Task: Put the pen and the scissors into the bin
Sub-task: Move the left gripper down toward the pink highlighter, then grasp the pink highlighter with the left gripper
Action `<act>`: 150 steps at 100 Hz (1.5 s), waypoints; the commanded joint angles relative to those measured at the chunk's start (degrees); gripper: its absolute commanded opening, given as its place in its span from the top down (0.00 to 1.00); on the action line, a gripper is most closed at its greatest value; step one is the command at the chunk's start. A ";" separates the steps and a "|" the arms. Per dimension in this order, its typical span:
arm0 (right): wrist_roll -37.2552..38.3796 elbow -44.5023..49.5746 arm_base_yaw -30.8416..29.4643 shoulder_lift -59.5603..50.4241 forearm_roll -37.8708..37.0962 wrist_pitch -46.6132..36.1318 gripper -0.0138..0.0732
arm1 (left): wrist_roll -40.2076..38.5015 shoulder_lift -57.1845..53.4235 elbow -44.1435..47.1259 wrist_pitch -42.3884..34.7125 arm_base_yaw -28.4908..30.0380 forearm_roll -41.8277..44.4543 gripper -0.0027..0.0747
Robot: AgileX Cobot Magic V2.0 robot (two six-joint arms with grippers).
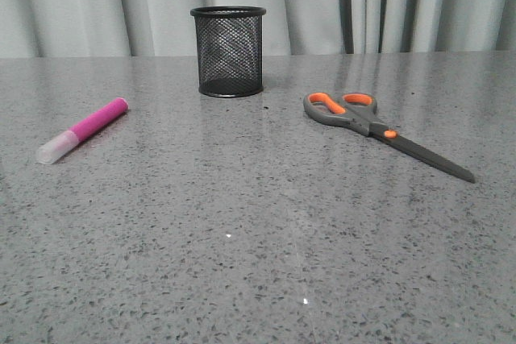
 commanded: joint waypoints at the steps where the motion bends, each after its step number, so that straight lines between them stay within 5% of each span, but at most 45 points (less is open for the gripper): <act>1: -0.26 0.81 -0.44 -1.23 2.35 -6.36 0.91 | -0.67 -1.83 2.50 -4.60 -0.30 -3.82 0.99; 65: -0.26 -0.14 -0.44 -1.14 31.89 -7.81 0.91 | -0.67 -1.83 1.38 -4.75 -0.30 -37.47 0.99; 92: -0.26 -9.74 -0.44 5.80 29.00 0.53 0.91 | -0.67 0.53 -7.54 0.50 -0.30 -31.32 0.99; 119: -0.26 -24.83 -0.44 25.14 21.75 12.81 0.91 | -0.67 16.30 -24.23 14.62 -0.30 -17.79 0.99; 150: -2.61 -36.93 -0.44 42.03 21.52 19.55 0.88 | 3.81 31.81 -34.77 21.43 -0.40 -17.99 0.99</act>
